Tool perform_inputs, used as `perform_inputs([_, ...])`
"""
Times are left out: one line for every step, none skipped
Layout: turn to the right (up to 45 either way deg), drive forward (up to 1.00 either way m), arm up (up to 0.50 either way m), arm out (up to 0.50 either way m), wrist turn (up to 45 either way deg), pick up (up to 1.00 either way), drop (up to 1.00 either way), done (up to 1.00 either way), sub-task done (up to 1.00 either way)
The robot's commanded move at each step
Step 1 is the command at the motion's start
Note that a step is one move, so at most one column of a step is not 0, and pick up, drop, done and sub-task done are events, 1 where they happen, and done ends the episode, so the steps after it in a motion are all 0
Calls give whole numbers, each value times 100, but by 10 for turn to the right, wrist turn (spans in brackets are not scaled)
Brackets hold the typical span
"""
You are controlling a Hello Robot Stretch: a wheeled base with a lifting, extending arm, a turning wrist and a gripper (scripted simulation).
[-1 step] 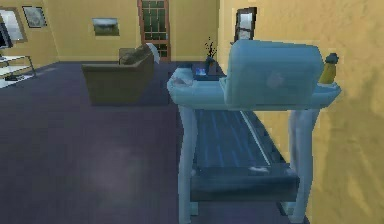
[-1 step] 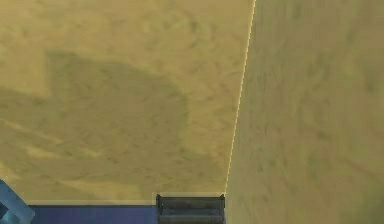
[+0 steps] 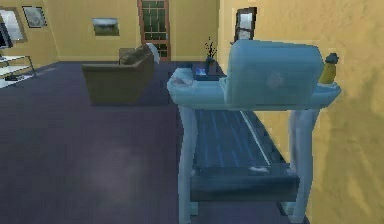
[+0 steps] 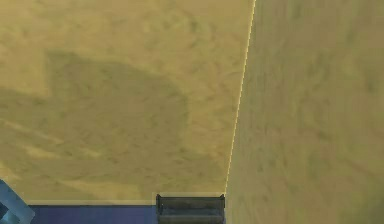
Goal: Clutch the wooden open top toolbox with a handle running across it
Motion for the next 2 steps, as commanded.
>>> perform_inputs([0,0,0,42,0,0,0,0,0])
perform_inputs([0,0,0,0,450,0,0,0,0])
